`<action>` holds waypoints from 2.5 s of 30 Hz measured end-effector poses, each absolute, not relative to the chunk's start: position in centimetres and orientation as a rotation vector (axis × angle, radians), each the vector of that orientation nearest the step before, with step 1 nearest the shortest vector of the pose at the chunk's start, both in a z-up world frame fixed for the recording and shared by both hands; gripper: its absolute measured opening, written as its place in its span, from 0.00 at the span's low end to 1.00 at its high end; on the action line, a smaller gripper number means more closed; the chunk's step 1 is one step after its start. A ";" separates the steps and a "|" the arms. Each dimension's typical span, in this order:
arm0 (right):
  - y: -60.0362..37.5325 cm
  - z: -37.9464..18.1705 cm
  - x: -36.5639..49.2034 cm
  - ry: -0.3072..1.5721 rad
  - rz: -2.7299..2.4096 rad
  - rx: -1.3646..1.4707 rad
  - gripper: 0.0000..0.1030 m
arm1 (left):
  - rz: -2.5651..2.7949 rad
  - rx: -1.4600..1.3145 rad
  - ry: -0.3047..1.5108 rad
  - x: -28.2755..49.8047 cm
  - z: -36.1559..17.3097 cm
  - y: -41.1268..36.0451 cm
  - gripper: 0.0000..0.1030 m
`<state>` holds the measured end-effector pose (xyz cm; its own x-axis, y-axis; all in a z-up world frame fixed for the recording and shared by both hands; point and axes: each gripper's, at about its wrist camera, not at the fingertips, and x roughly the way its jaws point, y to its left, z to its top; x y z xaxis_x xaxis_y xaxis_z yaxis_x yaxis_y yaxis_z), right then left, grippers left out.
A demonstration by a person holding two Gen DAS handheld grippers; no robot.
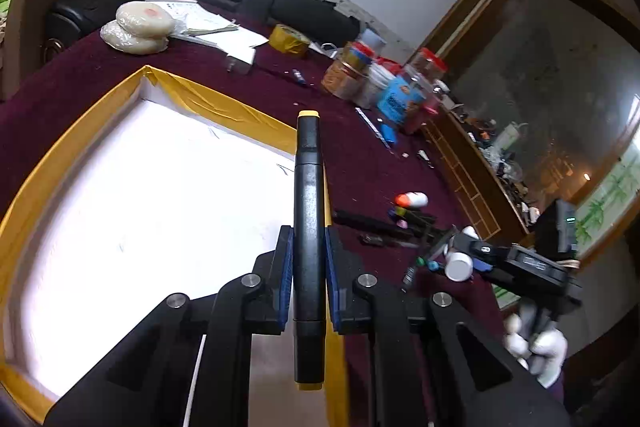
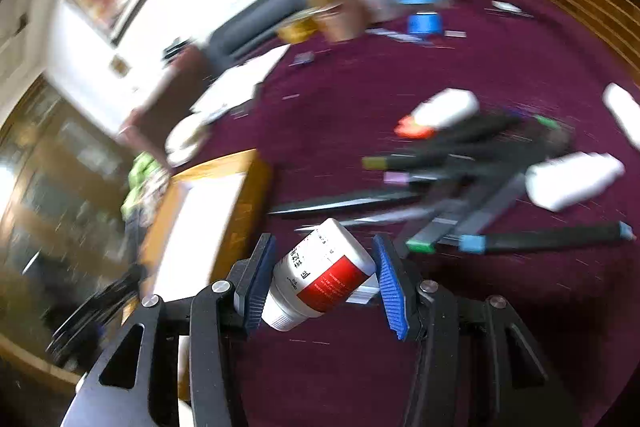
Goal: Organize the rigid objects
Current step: 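Carry the marker and bottle to the white tray and open both tools, then return the left tool to the pile and grasp another black marker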
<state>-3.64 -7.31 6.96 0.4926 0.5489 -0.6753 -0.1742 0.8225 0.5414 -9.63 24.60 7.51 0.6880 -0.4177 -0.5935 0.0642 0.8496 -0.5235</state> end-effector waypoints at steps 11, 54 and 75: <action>6.2 7.3 2.2 1.028 0.574 0.209 0.43 | -0.287 -0.581 0.903 -2.2 3.6 25.3 0.11; -26.7 2.3 -3.7 0.668 -0.064 0.616 0.89 | -0.418 -0.077 0.913 -5.4 6.6 4.8 0.58; -25.9 2.2 -3.8 0.674 0.018 0.597 0.89 | -0.426 0.032 0.983 -7.6 2.8 0.7 0.11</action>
